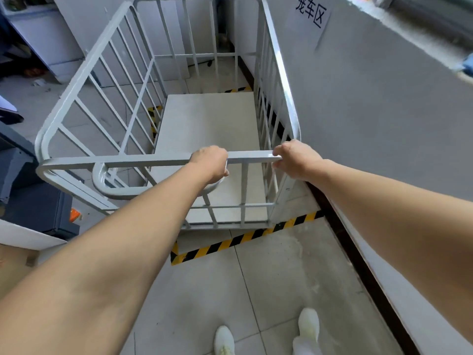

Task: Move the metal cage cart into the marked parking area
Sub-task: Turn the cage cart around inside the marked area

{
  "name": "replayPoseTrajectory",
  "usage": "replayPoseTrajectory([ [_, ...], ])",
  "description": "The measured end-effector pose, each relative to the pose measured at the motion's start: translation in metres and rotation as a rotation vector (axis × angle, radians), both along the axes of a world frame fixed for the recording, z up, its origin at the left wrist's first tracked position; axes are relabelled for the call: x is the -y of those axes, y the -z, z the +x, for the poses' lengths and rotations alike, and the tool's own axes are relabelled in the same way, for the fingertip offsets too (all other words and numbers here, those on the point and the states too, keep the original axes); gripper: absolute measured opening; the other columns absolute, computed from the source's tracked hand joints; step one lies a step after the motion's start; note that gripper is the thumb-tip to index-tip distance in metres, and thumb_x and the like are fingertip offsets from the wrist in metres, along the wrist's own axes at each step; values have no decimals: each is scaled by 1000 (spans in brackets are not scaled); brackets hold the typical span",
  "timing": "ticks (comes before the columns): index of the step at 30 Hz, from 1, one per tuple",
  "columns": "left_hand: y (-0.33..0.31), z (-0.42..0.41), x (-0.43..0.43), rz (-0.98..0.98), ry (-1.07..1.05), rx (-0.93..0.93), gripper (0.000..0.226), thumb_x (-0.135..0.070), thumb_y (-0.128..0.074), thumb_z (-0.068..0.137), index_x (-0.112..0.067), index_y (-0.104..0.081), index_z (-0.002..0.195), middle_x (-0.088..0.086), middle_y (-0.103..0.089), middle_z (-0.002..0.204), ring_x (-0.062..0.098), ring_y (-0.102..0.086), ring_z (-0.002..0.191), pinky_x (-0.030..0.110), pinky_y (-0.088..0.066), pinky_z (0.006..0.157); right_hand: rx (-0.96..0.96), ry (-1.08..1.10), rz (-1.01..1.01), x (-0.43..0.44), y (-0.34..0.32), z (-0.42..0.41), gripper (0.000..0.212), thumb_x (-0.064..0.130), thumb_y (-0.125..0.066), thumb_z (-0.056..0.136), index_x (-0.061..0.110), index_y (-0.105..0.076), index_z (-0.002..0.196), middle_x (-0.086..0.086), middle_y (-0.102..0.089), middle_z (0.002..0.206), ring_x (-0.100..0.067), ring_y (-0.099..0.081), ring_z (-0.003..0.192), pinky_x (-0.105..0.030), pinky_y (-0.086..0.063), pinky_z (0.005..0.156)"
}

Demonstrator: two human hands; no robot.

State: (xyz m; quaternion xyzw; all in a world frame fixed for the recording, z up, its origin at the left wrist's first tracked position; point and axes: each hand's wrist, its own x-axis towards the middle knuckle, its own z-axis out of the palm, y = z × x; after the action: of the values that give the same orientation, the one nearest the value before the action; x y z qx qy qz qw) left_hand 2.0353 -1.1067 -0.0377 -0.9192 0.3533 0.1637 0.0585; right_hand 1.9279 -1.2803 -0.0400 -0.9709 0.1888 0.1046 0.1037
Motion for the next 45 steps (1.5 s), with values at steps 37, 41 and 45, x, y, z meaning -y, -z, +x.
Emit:
replayPoseTrajectory([
  [37, 17, 4, 174, 156, -469, -307, 51, -42, -65, 87, -6, -61, 123, 13, -64, 124, 33, -59, 115, 38, -49, 97, -237, -881, -258, 212, 28, 120, 39, 27, -60, 91, 10, -56, 125, -7, -57, 129, -23, -39, 133, -40, -43, 105],
  [41, 22, -4, 179, 172, -605, -303, 46, -43, -65, 88, -6, -62, 115, 13, -64, 117, 34, -59, 109, 38, -50, 91, -239, -992, -289, 226, 30, 140, 41, 28, -61, 90, 10, -55, 127, -7, -56, 130, -24, -41, 132, -41, -45, 103],
  [45, 26, -11, 184, 162, -663, -253, 44, -40, -64, 89, -8, -61, 119, 11, -61, 122, 33, -56, 115, 37, -47, 88, -269, -1049, -323, 230, 37, 151, 38, 26, -60, 91, 10, -53, 126, -7, -55, 128, -23, -42, 130, -40, -48, 99],
])
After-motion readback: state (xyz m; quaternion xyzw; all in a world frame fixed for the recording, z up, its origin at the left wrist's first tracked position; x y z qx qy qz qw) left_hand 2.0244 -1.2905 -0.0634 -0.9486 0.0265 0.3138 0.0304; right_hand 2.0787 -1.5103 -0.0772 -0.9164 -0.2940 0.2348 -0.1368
